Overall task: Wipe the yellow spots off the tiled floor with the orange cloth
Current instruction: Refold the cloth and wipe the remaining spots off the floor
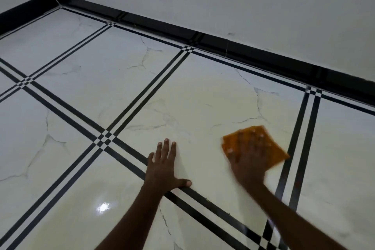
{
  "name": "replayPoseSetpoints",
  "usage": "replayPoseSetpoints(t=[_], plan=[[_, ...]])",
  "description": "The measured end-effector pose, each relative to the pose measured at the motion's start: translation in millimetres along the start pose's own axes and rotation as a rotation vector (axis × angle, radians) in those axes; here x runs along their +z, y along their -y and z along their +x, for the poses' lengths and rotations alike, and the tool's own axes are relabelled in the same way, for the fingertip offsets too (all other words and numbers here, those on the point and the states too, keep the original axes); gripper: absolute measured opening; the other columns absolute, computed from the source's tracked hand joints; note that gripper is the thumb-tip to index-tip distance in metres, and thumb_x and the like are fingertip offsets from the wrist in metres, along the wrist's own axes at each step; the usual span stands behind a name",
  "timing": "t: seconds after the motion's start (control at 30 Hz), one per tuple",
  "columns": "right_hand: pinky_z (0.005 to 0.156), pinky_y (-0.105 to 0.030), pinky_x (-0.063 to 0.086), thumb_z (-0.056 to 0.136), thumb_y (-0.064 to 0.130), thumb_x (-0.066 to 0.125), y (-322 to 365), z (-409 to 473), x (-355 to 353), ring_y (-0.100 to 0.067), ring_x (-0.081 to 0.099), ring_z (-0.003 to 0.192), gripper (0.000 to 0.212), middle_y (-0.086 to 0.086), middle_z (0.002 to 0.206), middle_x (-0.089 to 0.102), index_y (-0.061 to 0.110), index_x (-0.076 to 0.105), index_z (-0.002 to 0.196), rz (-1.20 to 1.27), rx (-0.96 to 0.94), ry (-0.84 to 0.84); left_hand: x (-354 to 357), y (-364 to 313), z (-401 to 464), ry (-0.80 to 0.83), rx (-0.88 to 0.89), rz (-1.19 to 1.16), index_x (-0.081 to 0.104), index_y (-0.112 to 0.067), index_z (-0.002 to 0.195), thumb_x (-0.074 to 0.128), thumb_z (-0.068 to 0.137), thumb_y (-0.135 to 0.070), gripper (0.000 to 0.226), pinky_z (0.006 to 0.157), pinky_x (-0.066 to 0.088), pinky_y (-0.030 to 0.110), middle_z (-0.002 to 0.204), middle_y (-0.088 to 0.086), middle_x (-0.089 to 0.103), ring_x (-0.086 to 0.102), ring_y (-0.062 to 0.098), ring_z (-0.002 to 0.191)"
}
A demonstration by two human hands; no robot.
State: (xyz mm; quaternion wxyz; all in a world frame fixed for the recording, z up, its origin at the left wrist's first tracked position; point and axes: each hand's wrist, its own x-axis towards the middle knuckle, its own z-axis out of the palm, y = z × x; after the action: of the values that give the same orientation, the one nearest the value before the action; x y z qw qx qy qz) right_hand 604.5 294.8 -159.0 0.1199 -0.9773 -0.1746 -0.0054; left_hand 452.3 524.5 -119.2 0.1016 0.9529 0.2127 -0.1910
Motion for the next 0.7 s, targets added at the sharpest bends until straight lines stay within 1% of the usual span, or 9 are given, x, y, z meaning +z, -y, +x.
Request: replayPoseSetpoints(t=[0.13,0.17,0.23,0.3,0.37,0.43,0.57,0.63,0.7], plan=[[0.124,-0.061,0.011,0.094,0.061,0.034,70,40,21,-0.041,0.018,0.155,0.075,-0.013,0.169,0.02,0.03,0.024,0.161,-0.017,-0.463,0.166,3,11,-15,0.028,-0.051,-0.037,-0.022,-0.02,0.155,0.06,0.061,-0.088,0.142,0.123,0.001,0.053,0.16,0.011,-0.032,-0.024,0.031,0.15],[0.123,-0.061,0.014,0.093,0.062,0.032,68,63,22,-0.041,0.023,0.153,0.074,-0.014,0.167,0.025,0.029,0.03,0.16,-0.022,-0.442,0.191,4,19,-22,0.035,-0.063,-0.032,-0.022,-0.02,0.155,0.061,0.061,-0.087,0.142,0.123,0.002,0.053,0.16,0.011,-0.031,-0.023,0.031,0.15],[0.121,-0.064,0.019,0.094,0.06,0.031,42,85,21,-0.046,0.033,0.147,0.073,-0.02,0.162,0.035,0.023,0.039,0.156,-0.045,-0.225,0.109,5,37,-41,0.052,-0.094,-0.018,-0.02,-0.02,0.156,0.063,0.061,-0.086,0.142,0.122,0.006,0.052,0.162,0.011,-0.028,-0.02,0.031,0.151],[0.12,-0.066,0.016,0.096,0.057,0.028,10,73,9,-0.05,0.029,0.147,0.073,-0.026,0.161,0.033,0.019,0.034,0.158,-0.033,-0.002,0.026,7,52,-59,0.061,-0.142,-0.035,-0.02,-0.02,0.156,0.064,0.06,-0.086,0.143,0.122,0.008,0.053,0.162,0.01,-0.027,-0.019,0.031,0.151],[0.122,-0.067,0.009,0.097,0.055,0.027,8,38,0,-0.05,0.02,0.15,0.074,-0.027,0.164,0.024,0.018,0.025,0.161,0.02,0.088,0.026,10,60,-70,0.056,-0.181,-0.073,-0.02,-0.022,0.156,0.064,0.058,-0.087,0.144,0.122,0.009,0.054,0.162,0.008,-0.027,-0.02,0.03,0.151],[0.122,-0.065,0.007,0.095,0.054,0.031,40,4,4,-0.049,0.017,0.152,0.075,-0.026,0.165,0.021,0.019,0.025,0.161,0.01,-0.008,0.044,11,59,-69,0.049,-0.185,-0.098,-0.02,-0.024,0.156,0.065,0.057,-0.087,0.144,0.122,0.007,0.056,0.162,0.006,-0.029,-0.022,0.029,0.151],[0.123,-0.063,0.01,0.094,0.059,0.031,138,2,35,-0.045,0.019,0.153,0.076,-0.019,0.167,0.022,0.026,0.023,0.162,-0.052,-0.459,0.148,6,66,-70,0.054,-0.19,-0.123,-0.017,-0.021,0.157,0.071,0.061,-0.08,0.142,0.123,0.004,0.054,0.164,0.009,-0.024,-0.019,0.029,0.152],[0.122,-0.063,0.014,0.094,0.062,0.024,137,21,35,-0.042,0.019,0.153,0.077,-0.016,0.168,0.023,0.028,0.022,0.162,-0.085,-0.489,0.182,5,84,-77,0.029,-0.256,-0.122,-0.017,-0.018,0.156,0.072,0.061,-0.079,0.144,0.123,0.002,0.053,0.163,0.013,-0.024,-0.02,0.031,0.151],[0.123,-0.062,0.013,0.095,0.06,0.025,111,10,30,-0.043,0.02,0.153,0.076,-0.017,0.167,0.023,0.025,0.024,0.162,-0.069,-0.392,0.155,9,110,-84,0.032,-0.323,-0.145,-0.02,-0.018,0.156,0.069,0.057,-0.084,0.148,0.122,0.0,0.054,0.162,0.013,-0.028,-0.022,0.032,0.151]])
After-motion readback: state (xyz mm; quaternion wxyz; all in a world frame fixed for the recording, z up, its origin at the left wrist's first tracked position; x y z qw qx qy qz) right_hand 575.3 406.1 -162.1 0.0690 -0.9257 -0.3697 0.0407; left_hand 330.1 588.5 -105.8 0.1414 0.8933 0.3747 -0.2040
